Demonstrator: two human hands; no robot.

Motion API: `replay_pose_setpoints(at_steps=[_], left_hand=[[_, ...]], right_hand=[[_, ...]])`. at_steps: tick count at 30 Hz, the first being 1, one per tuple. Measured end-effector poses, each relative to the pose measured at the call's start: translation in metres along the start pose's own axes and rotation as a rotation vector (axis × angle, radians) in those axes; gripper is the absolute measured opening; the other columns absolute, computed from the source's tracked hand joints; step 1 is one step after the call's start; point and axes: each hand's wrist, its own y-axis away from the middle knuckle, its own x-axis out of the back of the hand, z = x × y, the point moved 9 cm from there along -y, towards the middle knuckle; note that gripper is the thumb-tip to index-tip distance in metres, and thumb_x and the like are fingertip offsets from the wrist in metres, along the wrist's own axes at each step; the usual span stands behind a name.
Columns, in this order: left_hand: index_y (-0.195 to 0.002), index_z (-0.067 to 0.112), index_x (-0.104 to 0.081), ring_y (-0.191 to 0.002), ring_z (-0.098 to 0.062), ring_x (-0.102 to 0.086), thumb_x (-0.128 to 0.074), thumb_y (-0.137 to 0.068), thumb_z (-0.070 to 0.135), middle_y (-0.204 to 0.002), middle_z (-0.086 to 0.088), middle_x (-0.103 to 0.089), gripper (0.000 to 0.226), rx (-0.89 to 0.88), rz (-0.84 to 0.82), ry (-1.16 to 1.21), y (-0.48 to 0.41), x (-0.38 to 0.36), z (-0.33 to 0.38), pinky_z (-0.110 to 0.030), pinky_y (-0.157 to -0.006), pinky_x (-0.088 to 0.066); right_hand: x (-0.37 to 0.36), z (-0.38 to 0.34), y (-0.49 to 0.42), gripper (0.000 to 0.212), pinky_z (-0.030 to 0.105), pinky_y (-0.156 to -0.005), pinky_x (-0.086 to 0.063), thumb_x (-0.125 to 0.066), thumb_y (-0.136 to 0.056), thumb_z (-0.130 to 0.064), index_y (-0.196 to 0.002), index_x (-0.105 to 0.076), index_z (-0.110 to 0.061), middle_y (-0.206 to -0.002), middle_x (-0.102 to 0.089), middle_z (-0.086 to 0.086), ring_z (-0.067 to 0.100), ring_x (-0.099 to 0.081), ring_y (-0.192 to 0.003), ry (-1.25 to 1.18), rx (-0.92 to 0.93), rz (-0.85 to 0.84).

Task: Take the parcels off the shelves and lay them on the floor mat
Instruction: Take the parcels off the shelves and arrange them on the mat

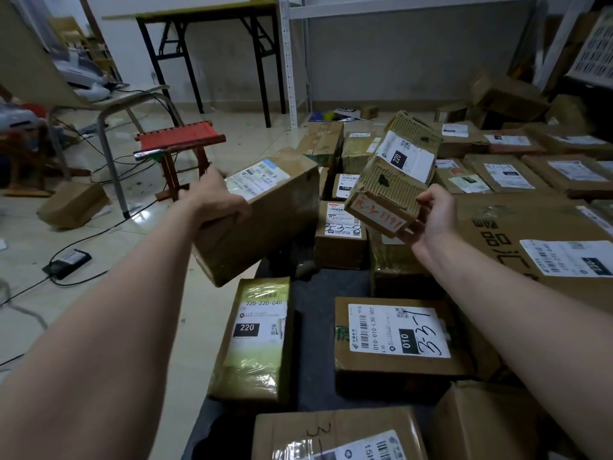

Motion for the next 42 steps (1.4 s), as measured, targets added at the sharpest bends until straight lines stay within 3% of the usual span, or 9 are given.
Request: replay_pose_setpoints(at_steps=[7, 11, 17, 22, 28, 32, 37, 39, 42], left_hand=[[-0.144, 0.024, -0.03, -0.11, -0.028, -0.053, -0.074, -0.072, 0.011, -0.13, -0.009, -0.045, 0.086, -0.162, -0.232, 0.075, 0.005, 0.012, 0.014, -0.046, -0.091, -0.053], [-0.143, 0.031, -0.029, -0.115, -0.028, -0.05, -0.076, -0.068, 0.002, -0.129, -0.005, -0.043, 0.093, -0.227, -0.402, -0.056, 0.018, -0.011, 0.037, -0.043, -0.087, -0.055], [-0.141, 0.036, -0.028, -0.116, -0.028, -0.049, -0.078, -0.064, 0.001, -0.129, -0.005, -0.044, 0.098, -0.253, -0.469, -0.118, 0.019, -0.037, 0.044, -0.042, -0.091, -0.054], [-0.145, 0.033, -0.03, -0.115, -0.026, -0.048, -0.077, -0.066, 0.001, -0.131, -0.006, -0.046, 0.098, -0.331, -0.465, -0.237, 0.03, -0.077, 0.067, -0.032, -0.08, -0.052], [-0.154, 0.027, -0.022, -0.133, -0.029, -0.039, -0.073, -0.071, -0.004, -0.15, -0.009, -0.037, 0.102, -0.348, -0.443, -0.202, 0.036, -0.105, 0.064, -0.04, -0.1, -0.05], [-0.157, 0.016, -0.011, -0.142, -0.033, -0.03, -0.078, -0.076, 0.014, -0.158, -0.015, -0.027, 0.105, -0.298, -0.328, -0.042, 0.029, -0.086, 0.047, -0.043, -0.113, -0.035], [-0.151, 0.003, 0.02, -0.149, -0.044, 0.003, -0.069, -0.062, 0.079, -0.161, -0.019, 0.019, 0.147, 0.093, -0.092, -0.36, 0.039, -0.078, -0.027, -0.069, -0.114, -0.008], [-0.154, 0.006, 0.016, -0.148, -0.047, -0.003, -0.062, -0.059, 0.087, -0.162, -0.02, 0.013, 0.147, 0.252, -0.127, -0.378, 0.051, -0.078, -0.048, -0.069, -0.114, -0.014], [-0.158, 0.016, -0.007, -0.145, -0.043, -0.024, -0.049, -0.068, 0.089, -0.162, -0.019, -0.017, 0.123, 0.187, -0.421, -0.409, 0.072, -0.102, -0.041, -0.059, -0.114, -0.03]], right_hand=[[-0.009, -0.001, 0.006, 0.023, 0.038, -0.073, -0.054, -0.049, -0.085, -0.025, -0.102, -0.058, -0.014, -0.091, -0.066, 0.006, 0.026, -0.064, -0.085, -0.024, -0.013, 0.02], [0.001, -0.005, 0.007, 0.019, 0.04, -0.074, -0.051, -0.051, -0.078, -0.029, -0.089, -0.058, -0.015, -0.09, -0.065, 0.006, 0.027, -0.065, -0.085, -0.042, -0.029, 0.053], [0.014, -0.019, 0.005, 0.014, 0.041, -0.077, -0.051, -0.048, -0.084, -0.026, -0.082, -0.057, -0.016, -0.089, -0.065, 0.005, 0.027, -0.064, -0.087, -0.066, 0.002, 0.071], [0.018, -0.019, 0.004, 0.012, 0.046, -0.088, -0.053, -0.048, -0.086, -0.025, -0.083, -0.055, -0.016, -0.094, -0.064, 0.007, 0.029, -0.064, -0.095, -0.103, -0.006, 0.101], [0.008, -0.007, 0.004, 0.015, 0.039, -0.076, -0.051, -0.05, -0.084, -0.028, -0.088, -0.056, -0.015, -0.092, -0.064, 0.006, 0.026, -0.064, -0.089, -0.054, -0.024, 0.084], [-0.008, -0.001, 0.008, 0.024, 0.037, -0.074, -0.05, -0.05, -0.085, -0.028, -0.102, -0.057, -0.013, -0.097, -0.065, 0.009, 0.026, -0.064, -0.09, -0.011, -0.027, 0.045], [-0.038, 0.0, 0.018, 0.034, 0.033, -0.067, -0.051, -0.051, -0.084, -0.026, -0.112, -0.058, -0.009, -0.102, -0.063, 0.013, 0.031, -0.065, -0.094, -0.013, 0.034, -0.008], [-0.05, 0.0, 0.025, 0.058, 0.04, -0.076, -0.054, -0.055, -0.074, -0.031, -0.124, -0.056, -0.002, -0.105, -0.065, 0.016, 0.034, -0.066, -0.099, 0.004, 0.046, -0.01], [-0.068, 0.002, 0.031, 0.068, 0.047, -0.083, -0.055, -0.055, -0.067, -0.035, -0.125, -0.056, -0.001, -0.109, -0.067, 0.019, 0.035, -0.066, -0.103, 0.046, 0.066, -0.03]])
